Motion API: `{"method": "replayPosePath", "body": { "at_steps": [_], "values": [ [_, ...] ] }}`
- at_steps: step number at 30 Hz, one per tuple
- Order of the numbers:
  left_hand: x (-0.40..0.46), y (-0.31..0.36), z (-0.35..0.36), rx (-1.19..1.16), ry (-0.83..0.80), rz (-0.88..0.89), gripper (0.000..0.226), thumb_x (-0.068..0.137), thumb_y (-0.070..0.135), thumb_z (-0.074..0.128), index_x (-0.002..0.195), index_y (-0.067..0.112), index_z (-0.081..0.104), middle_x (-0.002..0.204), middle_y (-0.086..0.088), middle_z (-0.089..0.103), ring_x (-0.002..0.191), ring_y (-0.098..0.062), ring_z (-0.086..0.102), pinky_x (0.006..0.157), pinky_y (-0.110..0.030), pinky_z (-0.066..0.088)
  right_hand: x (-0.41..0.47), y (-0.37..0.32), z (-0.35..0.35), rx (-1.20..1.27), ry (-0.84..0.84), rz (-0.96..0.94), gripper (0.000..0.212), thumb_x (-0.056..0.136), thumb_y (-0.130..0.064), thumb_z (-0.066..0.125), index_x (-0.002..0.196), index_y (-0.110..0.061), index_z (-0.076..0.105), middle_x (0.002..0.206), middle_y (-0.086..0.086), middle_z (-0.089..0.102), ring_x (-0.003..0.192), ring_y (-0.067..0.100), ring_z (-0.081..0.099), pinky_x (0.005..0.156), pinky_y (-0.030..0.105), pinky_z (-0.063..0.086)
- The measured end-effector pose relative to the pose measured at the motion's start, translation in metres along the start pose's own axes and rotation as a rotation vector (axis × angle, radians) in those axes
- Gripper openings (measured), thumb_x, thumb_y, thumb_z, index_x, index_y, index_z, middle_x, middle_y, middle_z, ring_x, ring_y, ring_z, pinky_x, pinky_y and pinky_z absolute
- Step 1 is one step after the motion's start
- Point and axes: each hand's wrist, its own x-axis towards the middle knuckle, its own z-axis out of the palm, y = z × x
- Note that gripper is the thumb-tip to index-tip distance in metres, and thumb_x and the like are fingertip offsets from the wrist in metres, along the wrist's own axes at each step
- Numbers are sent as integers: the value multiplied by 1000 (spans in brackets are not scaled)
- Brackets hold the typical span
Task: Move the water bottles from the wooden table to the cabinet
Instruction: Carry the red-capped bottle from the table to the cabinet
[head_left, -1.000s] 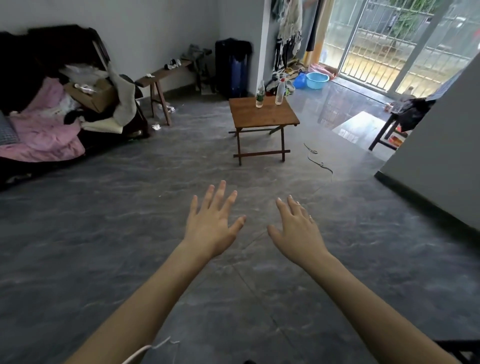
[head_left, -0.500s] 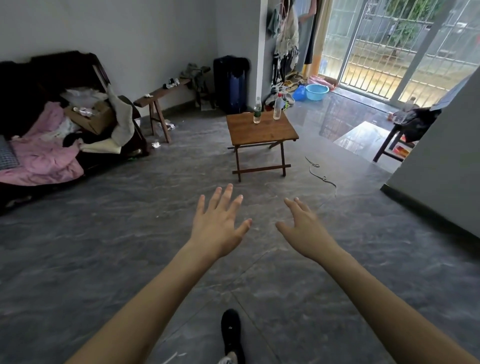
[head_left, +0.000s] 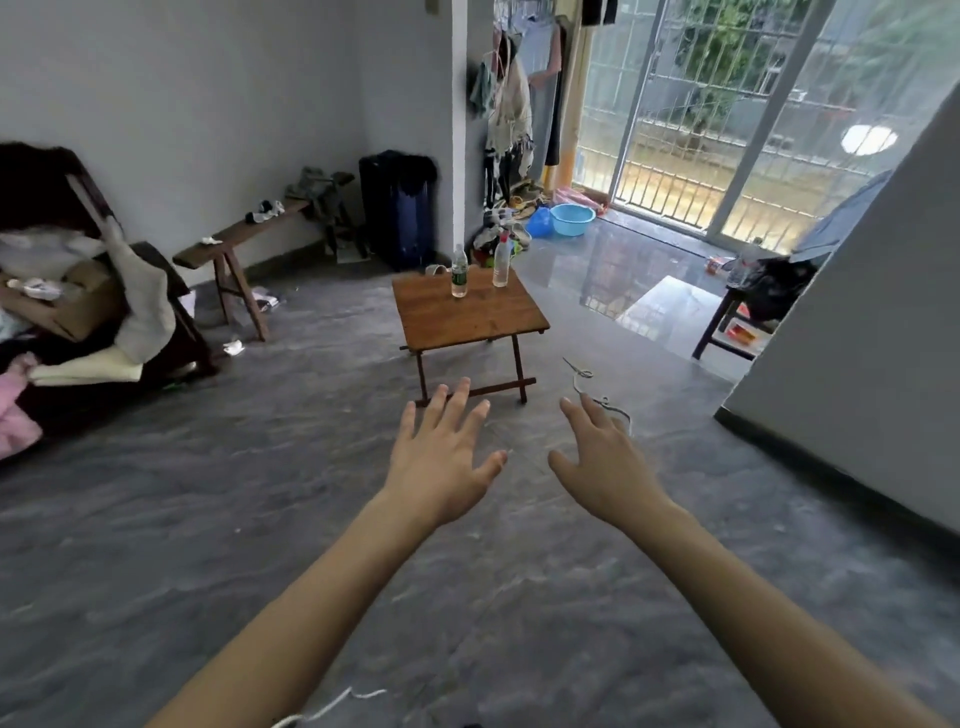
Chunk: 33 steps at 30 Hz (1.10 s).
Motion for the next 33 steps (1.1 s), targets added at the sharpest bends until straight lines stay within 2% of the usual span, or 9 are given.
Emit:
{"method": "replayPosePath", "body": {
  "at_steps": [10,19,27,33],
  "values": [
    [149,80,-15,25,-49,299,69,103,60,33,162,29,14,173,1,-10,160,-23,-9,127,-52,-4,69,98,-56,51,140,310,70,95,-38,54,155,-21,23,165,8,17,149,30,20,119,44,25],
    [269,200,0,143,-106,511,71,104,62,27,164,28,8,172,1,-16,159,-24,-12,126,-52,-5,104,225,-91,146,234,521,69,95,-39,54,155,-21,25,164,8,19,150,28,20,119,48,26],
    [388,326,-4,177,-124,608,72,103,64,24,164,30,4,171,3,-19,159,-21,-14,127,-50,-6,168,343,-159,160,280,590,68,96,-39,51,156,-22,22,165,5,14,151,24,15,119,45,24],
    [457,379,-9,176,-119,617,71,104,63,25,164,29,5,172,1,-17,159,-21,-14,128,-51,-5,219,401,-197,124,253,557,69,96,-38,52,156,-22,23,166,6,14,151,24,14,121,42,21]
  ]
}}
